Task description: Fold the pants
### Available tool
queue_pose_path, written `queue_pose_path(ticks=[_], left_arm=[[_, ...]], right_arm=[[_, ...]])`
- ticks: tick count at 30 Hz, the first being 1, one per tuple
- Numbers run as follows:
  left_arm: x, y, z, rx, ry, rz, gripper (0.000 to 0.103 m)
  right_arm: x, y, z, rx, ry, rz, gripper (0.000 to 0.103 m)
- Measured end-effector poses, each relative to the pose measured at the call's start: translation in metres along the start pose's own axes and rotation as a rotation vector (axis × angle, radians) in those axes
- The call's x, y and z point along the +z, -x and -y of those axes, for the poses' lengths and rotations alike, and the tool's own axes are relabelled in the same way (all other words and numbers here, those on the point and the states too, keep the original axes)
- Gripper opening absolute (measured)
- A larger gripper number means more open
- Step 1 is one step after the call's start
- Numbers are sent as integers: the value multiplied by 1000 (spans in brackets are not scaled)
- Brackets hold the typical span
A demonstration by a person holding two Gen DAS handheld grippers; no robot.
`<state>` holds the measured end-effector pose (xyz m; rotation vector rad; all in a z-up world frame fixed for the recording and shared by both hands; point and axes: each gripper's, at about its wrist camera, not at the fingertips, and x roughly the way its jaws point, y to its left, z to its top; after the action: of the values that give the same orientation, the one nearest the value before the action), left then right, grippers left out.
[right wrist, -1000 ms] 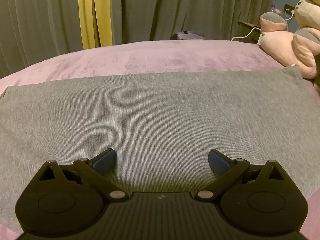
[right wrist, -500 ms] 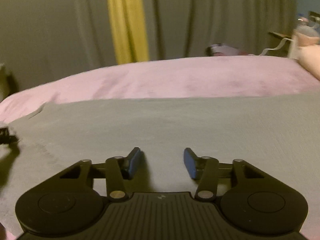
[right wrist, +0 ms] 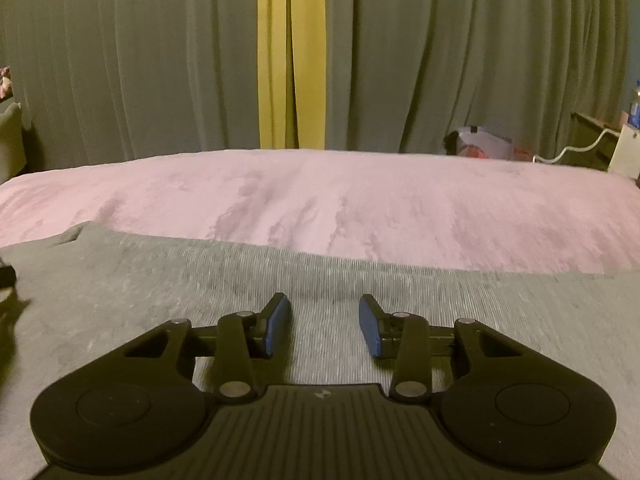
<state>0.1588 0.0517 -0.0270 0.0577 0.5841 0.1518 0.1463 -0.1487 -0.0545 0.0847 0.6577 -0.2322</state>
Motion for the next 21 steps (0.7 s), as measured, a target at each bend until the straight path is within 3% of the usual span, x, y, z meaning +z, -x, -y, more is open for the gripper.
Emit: queue_pose_path(ticks=[2,6,11,17,21], left_arm=[[0,0,9,-48,-44,16,103],[-5,-16,28,-124,-146,-35,103],[1,-37,20,-132,-79,-83,103],[-2,-44,24,-129,-89,-72,103],[-2,-41,16,-151,-70,-73,103]], right_arm=[[-1,-3,-4,-12,27,16,41],[1,-7,-3,-16,32,28,43],[3,7,8,12,-35,34,43],[-16,20,11,-25,-35,28,60],[-4,-3,9,-58,-30,-7,82]])
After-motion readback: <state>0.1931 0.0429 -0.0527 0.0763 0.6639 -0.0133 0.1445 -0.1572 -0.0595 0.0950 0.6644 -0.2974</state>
